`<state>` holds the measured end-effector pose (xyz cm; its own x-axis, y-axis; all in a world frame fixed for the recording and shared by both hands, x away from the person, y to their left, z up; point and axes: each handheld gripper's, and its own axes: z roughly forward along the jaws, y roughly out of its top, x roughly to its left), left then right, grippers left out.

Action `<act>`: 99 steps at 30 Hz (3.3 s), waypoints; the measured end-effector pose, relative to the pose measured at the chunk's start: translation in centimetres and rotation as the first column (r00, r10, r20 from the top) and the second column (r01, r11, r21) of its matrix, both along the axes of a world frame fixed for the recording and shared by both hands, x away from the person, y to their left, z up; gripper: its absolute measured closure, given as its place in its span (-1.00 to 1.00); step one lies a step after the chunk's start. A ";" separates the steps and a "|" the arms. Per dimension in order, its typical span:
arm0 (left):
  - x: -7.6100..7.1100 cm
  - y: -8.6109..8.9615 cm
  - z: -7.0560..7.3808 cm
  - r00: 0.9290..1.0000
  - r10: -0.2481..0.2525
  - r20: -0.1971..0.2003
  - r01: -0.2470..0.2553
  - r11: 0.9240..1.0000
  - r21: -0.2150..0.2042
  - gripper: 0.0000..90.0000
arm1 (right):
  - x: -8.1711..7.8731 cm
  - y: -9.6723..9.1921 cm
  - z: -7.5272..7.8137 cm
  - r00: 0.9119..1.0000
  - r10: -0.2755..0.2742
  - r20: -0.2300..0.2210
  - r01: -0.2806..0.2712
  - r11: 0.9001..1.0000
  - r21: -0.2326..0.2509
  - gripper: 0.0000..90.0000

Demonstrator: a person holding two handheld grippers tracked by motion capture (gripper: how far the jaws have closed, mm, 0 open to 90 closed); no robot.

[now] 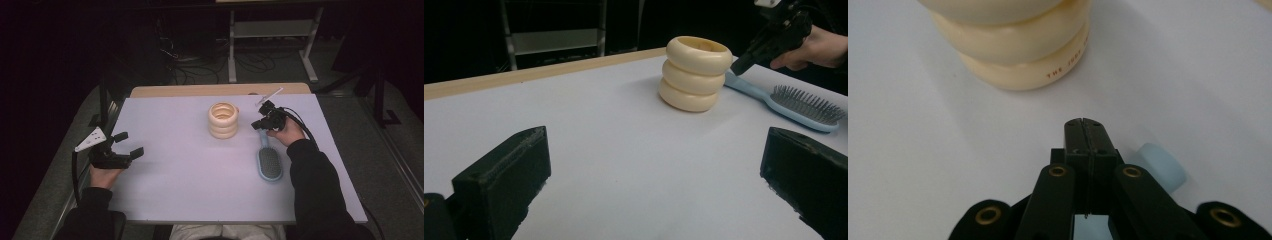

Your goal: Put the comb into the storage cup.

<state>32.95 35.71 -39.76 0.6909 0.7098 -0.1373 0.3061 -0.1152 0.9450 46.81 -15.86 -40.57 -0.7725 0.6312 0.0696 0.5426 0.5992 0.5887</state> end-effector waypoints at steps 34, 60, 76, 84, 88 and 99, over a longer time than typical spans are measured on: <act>0.1 -0.1 -0.1 1.000 -0.013 -0.010 0.013 1.000 0.008 -1.00 | 0.2 -2.6 -2.6 0.999 -0.045 -0.021 0.043 0.995 -0.090 0.97; 0.1 -0.1 -0.1 1.000 -0.010 -0.010 0.010 1.000 0.010 -1.00 | -2.2 -7.7 -1.8 0.995 -0.101 -0.011 0.100 0.994 -0.051 0.97; 0.1 -0.1 -0.1 1.000 -0.011 -0.012 0.011 1.000 0.011 -1.00 | -4.2 -10.4 -1.8 0.993 -0.115 -0.034 0.112 0.991 -0.077 0.97; 0.1 -0.1 -0.1 1.000 -0.006 -0.010 0.006 1.000 0.013 -1.00 | -5.1 -11.0 -2.3 0.993 -0.113 -0.039 0.109 0.989 -0.100 0.97; 0.1 -0.1 -0.1 1.000 -0.008 -0.016 0.008 1.000 0.012 -1.00 | -6.0 -11.1 -2.2 0.995 -0.096 -0.029 0.092 0.989 -0.117 0.97; 0.1 -0.2 -0.2 1.000 -0.002 -0.020 0.003 1.000 0.022 -1.00 | -8.4 -11.9 -2.1 0.997 -0.072 -0.024 0.068 0.988 -0.140 0.97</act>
